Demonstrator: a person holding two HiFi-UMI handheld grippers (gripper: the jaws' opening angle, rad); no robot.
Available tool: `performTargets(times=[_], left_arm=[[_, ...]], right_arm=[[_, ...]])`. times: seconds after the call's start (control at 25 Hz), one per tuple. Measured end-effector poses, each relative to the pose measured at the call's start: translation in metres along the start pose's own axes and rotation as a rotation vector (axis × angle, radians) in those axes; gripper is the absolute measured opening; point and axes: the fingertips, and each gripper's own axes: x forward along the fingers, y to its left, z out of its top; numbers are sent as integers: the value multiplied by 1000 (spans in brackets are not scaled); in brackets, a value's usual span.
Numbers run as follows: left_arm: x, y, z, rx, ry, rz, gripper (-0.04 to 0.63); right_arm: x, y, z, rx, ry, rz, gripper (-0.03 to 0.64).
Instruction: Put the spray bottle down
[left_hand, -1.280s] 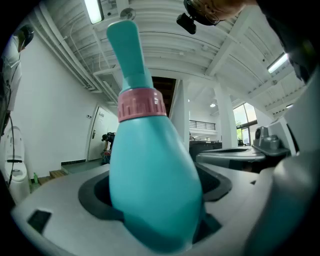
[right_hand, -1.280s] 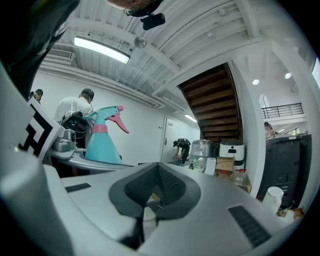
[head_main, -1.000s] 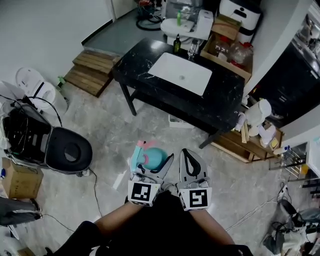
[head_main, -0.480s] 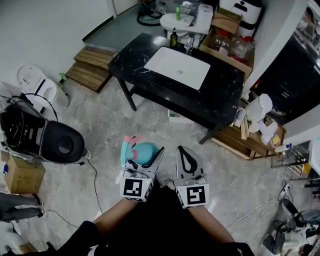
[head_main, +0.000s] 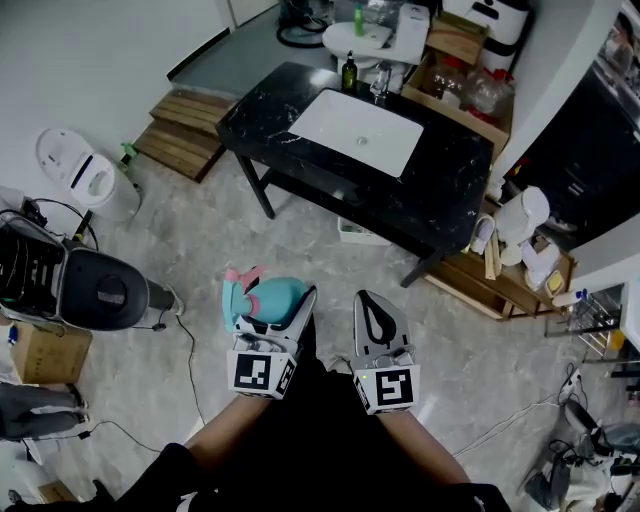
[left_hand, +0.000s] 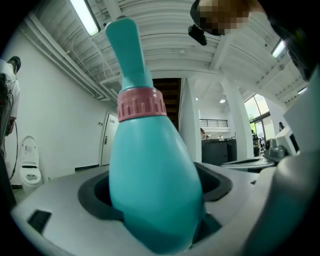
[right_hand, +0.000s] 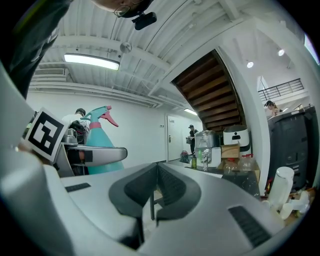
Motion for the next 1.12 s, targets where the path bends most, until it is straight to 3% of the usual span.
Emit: performTargets(times=[0.6,1.12], left_arm=[[60,56,-15,-22,27,18,440],[181,155,-14,-32,38,19,440]], right_arm=[[81,-24,-2,2,15,-9,17],[236,-42,8,-19,51,-7,17]])
